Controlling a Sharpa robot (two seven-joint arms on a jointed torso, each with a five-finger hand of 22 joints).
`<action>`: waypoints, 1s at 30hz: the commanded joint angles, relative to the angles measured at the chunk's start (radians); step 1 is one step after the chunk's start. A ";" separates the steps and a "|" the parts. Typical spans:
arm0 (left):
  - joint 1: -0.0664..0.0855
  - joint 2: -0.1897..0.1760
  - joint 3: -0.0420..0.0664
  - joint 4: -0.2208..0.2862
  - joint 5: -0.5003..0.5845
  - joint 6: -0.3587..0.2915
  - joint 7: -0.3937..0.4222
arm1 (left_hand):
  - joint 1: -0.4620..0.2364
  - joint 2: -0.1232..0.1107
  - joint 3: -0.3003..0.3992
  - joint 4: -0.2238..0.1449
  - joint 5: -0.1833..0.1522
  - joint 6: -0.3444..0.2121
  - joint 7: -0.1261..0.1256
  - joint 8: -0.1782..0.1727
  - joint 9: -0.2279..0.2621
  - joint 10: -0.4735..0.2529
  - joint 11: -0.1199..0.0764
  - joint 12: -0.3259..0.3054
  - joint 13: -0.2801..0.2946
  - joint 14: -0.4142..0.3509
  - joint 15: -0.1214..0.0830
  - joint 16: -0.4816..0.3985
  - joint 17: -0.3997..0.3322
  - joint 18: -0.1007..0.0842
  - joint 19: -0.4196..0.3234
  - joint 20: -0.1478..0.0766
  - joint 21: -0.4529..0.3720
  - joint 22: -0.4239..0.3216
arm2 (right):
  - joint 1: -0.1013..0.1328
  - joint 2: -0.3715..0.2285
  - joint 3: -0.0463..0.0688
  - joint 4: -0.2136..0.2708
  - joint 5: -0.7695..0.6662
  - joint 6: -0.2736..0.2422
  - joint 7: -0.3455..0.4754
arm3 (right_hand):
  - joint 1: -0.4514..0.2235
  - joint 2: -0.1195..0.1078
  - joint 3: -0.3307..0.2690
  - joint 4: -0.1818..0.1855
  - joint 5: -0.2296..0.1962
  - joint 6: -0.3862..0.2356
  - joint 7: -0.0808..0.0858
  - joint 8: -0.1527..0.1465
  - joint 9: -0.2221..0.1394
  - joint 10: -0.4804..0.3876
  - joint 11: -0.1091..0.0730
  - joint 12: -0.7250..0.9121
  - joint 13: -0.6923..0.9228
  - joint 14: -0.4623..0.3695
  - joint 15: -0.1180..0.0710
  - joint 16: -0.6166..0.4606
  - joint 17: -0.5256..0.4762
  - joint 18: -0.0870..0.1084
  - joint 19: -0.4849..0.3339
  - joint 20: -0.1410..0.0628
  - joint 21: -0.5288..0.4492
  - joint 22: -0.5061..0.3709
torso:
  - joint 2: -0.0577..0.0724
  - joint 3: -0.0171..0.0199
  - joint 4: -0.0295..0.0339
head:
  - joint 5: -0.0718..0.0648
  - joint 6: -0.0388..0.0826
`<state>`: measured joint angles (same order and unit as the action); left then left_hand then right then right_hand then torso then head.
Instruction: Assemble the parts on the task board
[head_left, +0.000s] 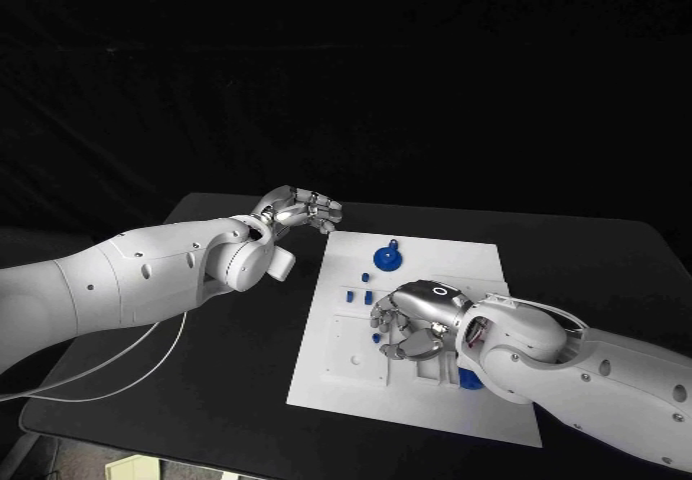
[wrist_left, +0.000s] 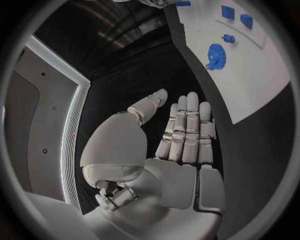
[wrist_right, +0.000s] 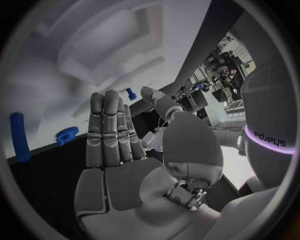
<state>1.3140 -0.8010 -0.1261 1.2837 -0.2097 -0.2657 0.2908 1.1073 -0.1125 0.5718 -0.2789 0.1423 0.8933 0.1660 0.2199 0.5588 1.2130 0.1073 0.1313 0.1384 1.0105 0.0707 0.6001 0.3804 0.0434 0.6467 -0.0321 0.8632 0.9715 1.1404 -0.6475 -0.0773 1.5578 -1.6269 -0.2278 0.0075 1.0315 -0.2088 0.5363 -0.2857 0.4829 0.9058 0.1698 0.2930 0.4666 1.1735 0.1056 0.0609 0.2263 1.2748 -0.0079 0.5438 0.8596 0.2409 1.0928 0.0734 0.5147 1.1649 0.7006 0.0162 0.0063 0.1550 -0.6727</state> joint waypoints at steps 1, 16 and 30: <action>0.001 0.000 0.001 -0.005 0.006 -0.003 0.015 | -0.008 -0.002 0.000 0.001 0.005 -0.006 -0.001 0.000 -0.001 -0.005 0.003 -0.004 -0.002 0.003 0.000 -0.006 0.001 0.010 -0.001 0.004 -0.006 0.001 | 0.006 -0.012 0.017 0.016 0.054 -0.006 0.016 | -0.010 -0.012 -0.015 0.001 -0.012 -0.008 -0.002 -0.004 -0.002 -0.014 0.004 0.002 -0.003 0.000 0.006 -0.001 -0.002 0.021 0.003 0.003 -0.005 -0.001 | -0.001 0.0007 -0.0009 | -0.007 0.007; 0.001 0.011 0.001 -0.013 0.008 0.004 0.015 | -0.008 -0.002 0.001 0.001 0.008 -0.007 0.000 0.000 -0.002 -0.005 0.003 -0.005 -0.002 0.004 0.000 -0.008 0.004 0.010 -0.001 0.004 -0.006 0.002 | 0.140 -0.139 0.111 0.008 0.270 0.144 0.009 | 0.070 -0.001 -0.007 -0.005 -0.118 -0.005 -0.003 0.000 -0.010 -0.013 0.000 0.008 -0.032 0.028 0.000 0.044 0.005 0.021 0.039 -0.013 0.012 0.011 | -0.002 0.0011 -0.0014 | -0.060 0.046; 0.000 0.020 0.001 -0.013 0.027 0.010 0.015 | -0.010 -0.002 0.000 0.002 0.007 -0.008 0.000 0.000 -0.002 -0.005 0.004 -0.006 -0.002 0.003 0.001 -0.011 0.006 0.009 -0.002 0.005 -0.007 0.002 | 0.148 -0.204 0.087 0.023 0.055 0.199 -0.080 | 0.053 -0.021 -0.050 -0.004 -0.137 -0.015 -0.010 -0.004 -0.017 -0.042 0.012 0.002 -0.051 -0.005 0.011 0.057 0.011 0.019 0.018 -0.013 0.010 0.022 | -0.004 0.0018 -0.0067 | -0.074 0.068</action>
<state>1.3137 -0.7817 -0.1263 1.2694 -0.1971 -0.2644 0.2930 1.1073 -0.1125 0.5718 -0.2789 0.1461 0.8933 0.1659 0.2199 0.5579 1.2130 0.1073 0.1313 0.1374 1.0104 0.0707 0.5923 0.3856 0.0427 0.6468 -0.0321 0.8592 0.9720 1.2909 -0.8508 0.0110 1.5830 -1.4824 -0.0786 -0.0316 1.0841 -0.2219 0.4914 -0.2903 0.3539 0.8932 0.1614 0.2930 0.4508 1.1413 0.1128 0.0655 0.1771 1.2785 0.0016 0.6061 0.8716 0.2379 1.1210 0.0589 0.5291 1.1882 0.6986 0.0172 0.0021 0.0817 -0.6079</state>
